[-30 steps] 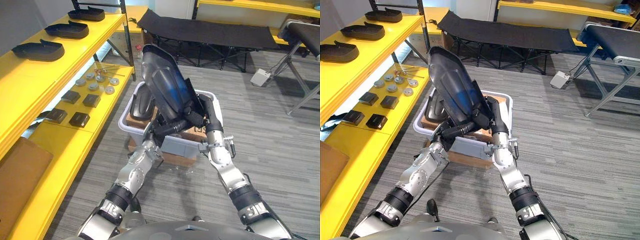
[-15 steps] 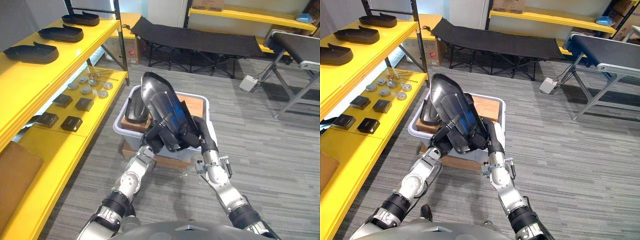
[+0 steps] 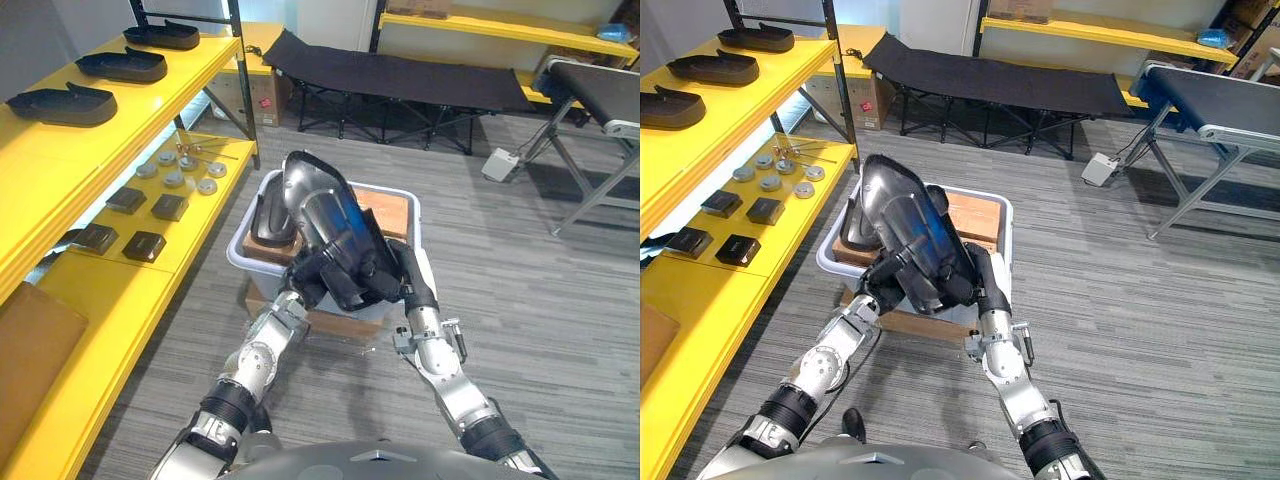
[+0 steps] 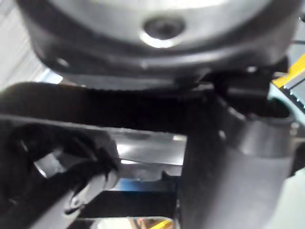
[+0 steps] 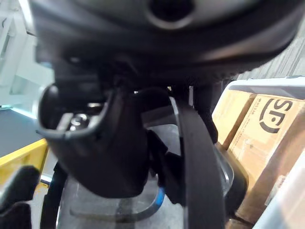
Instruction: Walk over and take three plastic housings, then place them on the shelf
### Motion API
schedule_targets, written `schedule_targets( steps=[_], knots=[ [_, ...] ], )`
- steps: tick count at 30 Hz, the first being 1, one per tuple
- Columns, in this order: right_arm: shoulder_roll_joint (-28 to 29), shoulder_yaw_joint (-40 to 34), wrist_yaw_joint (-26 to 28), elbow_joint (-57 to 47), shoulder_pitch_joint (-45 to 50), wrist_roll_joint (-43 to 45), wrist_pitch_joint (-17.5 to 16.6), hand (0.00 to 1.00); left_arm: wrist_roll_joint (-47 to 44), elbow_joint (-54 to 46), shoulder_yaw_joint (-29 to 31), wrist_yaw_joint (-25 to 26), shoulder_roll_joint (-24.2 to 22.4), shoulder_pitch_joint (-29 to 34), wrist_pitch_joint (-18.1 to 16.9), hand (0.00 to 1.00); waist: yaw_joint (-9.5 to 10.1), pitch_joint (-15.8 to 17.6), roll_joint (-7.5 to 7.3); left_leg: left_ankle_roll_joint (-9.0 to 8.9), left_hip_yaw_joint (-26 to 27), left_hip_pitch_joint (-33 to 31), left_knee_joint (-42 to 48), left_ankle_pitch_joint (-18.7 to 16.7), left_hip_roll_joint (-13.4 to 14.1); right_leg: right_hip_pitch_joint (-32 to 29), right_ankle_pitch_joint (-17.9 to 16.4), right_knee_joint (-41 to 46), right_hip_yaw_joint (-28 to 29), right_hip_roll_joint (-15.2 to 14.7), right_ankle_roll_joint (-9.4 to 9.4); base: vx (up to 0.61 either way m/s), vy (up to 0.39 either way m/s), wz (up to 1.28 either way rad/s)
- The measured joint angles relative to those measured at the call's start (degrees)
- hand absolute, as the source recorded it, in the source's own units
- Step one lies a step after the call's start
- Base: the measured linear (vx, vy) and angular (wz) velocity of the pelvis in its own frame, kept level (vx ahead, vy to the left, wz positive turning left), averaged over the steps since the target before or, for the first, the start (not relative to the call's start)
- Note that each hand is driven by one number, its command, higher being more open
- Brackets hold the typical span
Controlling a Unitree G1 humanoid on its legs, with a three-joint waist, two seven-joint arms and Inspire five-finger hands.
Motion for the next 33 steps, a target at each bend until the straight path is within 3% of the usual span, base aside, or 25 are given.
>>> schedule_targets(
  steps=[4,12,19,21,22,27,30,33],
  knots=[
    [-1.5,0.5,-0.1,0.0,0.2,0.2,0.0,0.00,7.4,0.0,-1.3,0.4,0.7,0.0,0.9,0.00,0.01,-0.2,0.33,-0.13,0.2,0.2,0.0,-0.1,0.0,0.0,0.0,0.0,0.4,0.0,0.04,0.00,0.000,-0.03],
    [-2.2,3.0,-0.1,-1.3,0.2,1.3,0.0,0.00,8.2,0.0,-2.1,6.4,2.3,0.0,0.7,0.00,0.08,-0.7,1.13,-0.40,0.5,0.5,0.0,-0.3,0.2,-0.1,-0.1,-0.3,0.9,0.1,-0.22,0.00,0.000,-0.02],
    [-1.6,4.2,-0.1,-2.6,-0.4,3.0,0.0,0.00,5.5,-0.1,-3.7,8.2,2.5,0.8,-5.9,0.00,0.11,-0.7,1.20,-0.47,0.5,0.5,0.0,-0.4,0.1,-0.1,-0.1,-0.3,0.9,0.2,-0.22,0.00,0.000,0.00],
    [-1.5,5.2,-0.1,-3.6,-0.5,3.0,0.1,0.00,3.2,-1.4,-3.9,9.2,1.8,3.3,-9.6,0.00,0.04,-1.0,1.59,-0.53,0.7,0.5,0.0,-0.5,-0.2,-0.3,-0.1,-0.3,1.0,0.4,-0.20,0.00,0.001,-0.06],
    [-1.5,5.8,-0.1,-4.8,-0.4,3.0,0.1,1.00,2.8,-3.2,-3.6,9.5,1.3,5.4,-11.6,0.00,-0.01,-1.1,1.85,-0.61,0.9,0.4,0.0,-0.5,-0.1,-0.5,-0.1,-0.3,1.2,0.6,-0.20,0.01,0.001,-0.08],
    [-0.9,7.6,-0.1,-9.0,-0.3,3.0,0.0,1.00,2.9,-7.2,-1.1,10.3,-1.3,8.1,-16.3,0.00,0.05,-1.5,2.50,-0.54,0.8,0.4,0.0,-0.4,0.0,-0.5,-0.1,0.0,1.1,0.7,-0.23,0.01,0.000,-0.01],
    [1.1,10.0,0.0,-10.0,0.2,3.0,-1.6,1.00,4.1,-9.5,1.4,14.2,-3.1,8.2,-19.0,0.00,-0.04,-1.6,2.60,-0.52,0.7,0.4,0.0,-0.3,0.0,-0.5,-0.3,0.0,1.0,0.7,-0.47,0.00,0.000,0.00],
    [2.4,10.7,1.3,-10.9,1.5,4.9,-2.0,1.00,14.6,-11.5,3.0,20.7,-3.2,8.4,-20.9,0.00,0.08,-1.6,2.61,-0.59,0.0,0.3,0.0,-0.4,-0.2,0.0,-0.6,0.0,0.2,0.7,-0.77,0.00,0.000,0.11]
  ],
)
